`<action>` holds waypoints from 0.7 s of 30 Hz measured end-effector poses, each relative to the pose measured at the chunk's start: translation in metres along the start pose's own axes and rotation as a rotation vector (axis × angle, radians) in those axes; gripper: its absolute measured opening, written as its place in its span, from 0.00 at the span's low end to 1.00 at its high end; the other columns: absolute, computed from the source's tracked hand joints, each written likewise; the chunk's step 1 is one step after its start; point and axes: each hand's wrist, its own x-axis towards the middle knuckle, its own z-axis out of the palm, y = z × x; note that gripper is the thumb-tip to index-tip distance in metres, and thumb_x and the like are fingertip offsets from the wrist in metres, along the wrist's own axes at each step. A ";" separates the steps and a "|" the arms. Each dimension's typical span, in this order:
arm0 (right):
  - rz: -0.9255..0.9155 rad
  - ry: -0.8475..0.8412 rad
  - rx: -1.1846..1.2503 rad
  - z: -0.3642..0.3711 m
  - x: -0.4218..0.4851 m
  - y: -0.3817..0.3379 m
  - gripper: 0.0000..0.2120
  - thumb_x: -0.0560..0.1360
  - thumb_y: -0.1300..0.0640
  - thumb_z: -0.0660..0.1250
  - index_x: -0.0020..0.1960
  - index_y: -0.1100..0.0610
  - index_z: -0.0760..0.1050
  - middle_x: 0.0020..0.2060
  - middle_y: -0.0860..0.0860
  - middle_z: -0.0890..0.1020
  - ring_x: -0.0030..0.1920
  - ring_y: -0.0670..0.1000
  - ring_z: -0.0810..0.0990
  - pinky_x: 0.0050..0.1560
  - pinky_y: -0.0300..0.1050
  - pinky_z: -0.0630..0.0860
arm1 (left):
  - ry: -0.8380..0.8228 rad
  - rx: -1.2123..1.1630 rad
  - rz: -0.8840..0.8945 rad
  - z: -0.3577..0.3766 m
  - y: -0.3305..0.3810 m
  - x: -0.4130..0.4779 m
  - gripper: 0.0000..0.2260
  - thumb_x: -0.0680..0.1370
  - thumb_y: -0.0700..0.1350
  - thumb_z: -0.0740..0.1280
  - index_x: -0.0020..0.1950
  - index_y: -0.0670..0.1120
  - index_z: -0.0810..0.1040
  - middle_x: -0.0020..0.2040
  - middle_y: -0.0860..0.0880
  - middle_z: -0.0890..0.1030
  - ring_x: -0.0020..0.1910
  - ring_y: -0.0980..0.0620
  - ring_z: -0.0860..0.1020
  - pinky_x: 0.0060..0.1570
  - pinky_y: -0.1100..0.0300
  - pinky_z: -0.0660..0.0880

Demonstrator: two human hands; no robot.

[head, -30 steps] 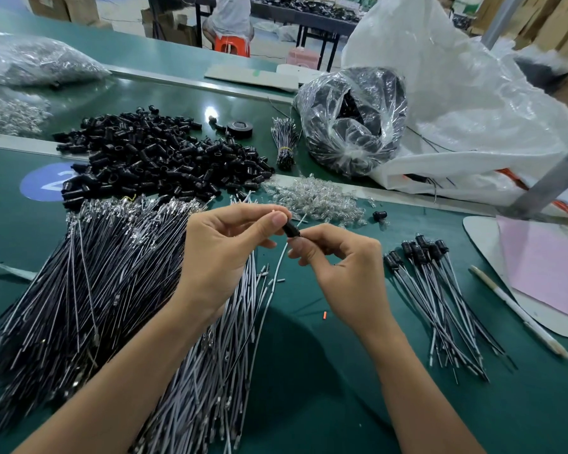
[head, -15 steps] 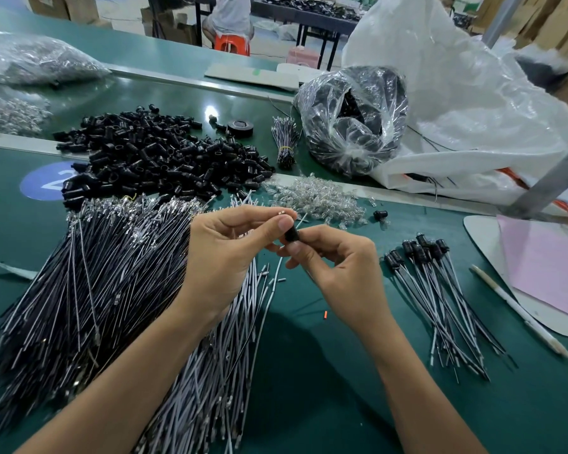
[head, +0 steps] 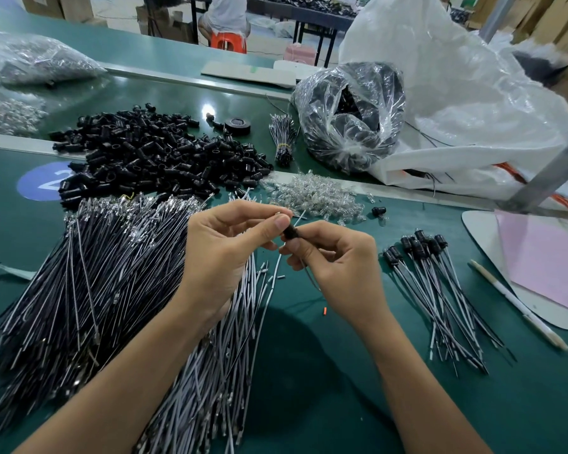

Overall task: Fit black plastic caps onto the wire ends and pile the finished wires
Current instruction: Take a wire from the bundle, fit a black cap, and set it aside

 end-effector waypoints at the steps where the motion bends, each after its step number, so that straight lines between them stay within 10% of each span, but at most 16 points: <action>1: -0.003 0.000 -0.009 0.000 0.000 0.000 0.07 0.73 0.68 0.71 0.47 0.58 0.83 0.36 0.53 0.85 0.34 0.54 0.83 0.39 0.46 0.82 | -0.015 0.014 0.005 0.000 0.000 0.000 0.04 0.66 0.41 0.76 0.39 0.46 0.86 0.40 0.47 0.86 0.40 0.52 0.82 0.37 0.62 0.78; 21: -0.027 0.066 0.054 0.003 0.000 -0.003 0.10 0.75 0.65 0.70 0.41 0.51 0.80 0.33 0.45 0.83 0.31 0.47 0.82 0.36 0.35 0.75 | -0.059 -0.013 -0.073 0.002 -0.005 0.000 0.14 0.64 0.42 0.77 0.50 0.46 0.85 0.46 0.44 0.85 0.45 0.51 0.81 0.48 0.59 0.79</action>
